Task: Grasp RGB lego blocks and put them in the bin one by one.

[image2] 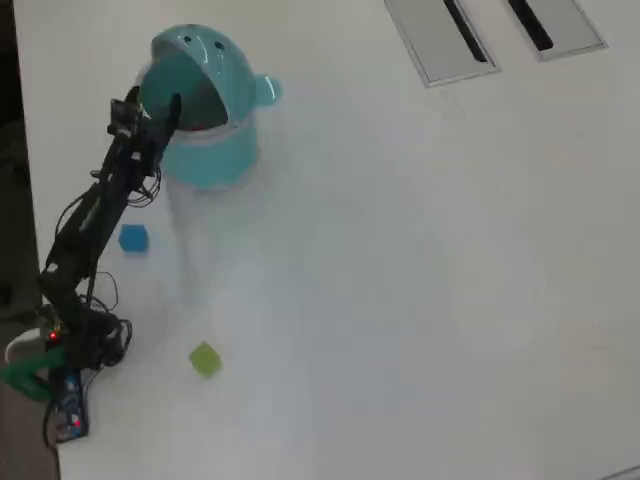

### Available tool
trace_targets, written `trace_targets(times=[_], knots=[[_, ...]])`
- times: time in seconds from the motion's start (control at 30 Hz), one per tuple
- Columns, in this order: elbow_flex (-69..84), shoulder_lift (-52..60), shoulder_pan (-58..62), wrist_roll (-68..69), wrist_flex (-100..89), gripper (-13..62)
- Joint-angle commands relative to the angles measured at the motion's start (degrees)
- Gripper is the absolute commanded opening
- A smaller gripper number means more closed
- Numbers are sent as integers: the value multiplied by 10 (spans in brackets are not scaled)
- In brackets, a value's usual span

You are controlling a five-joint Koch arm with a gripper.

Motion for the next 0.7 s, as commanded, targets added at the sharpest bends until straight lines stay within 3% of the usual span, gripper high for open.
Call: trace_targets(times=[0.0,0.43,0.67], knots=[[3,73,8,-4,-2,335],[245,280,46,-54,5,323],[312,389,96,29,148,335]])
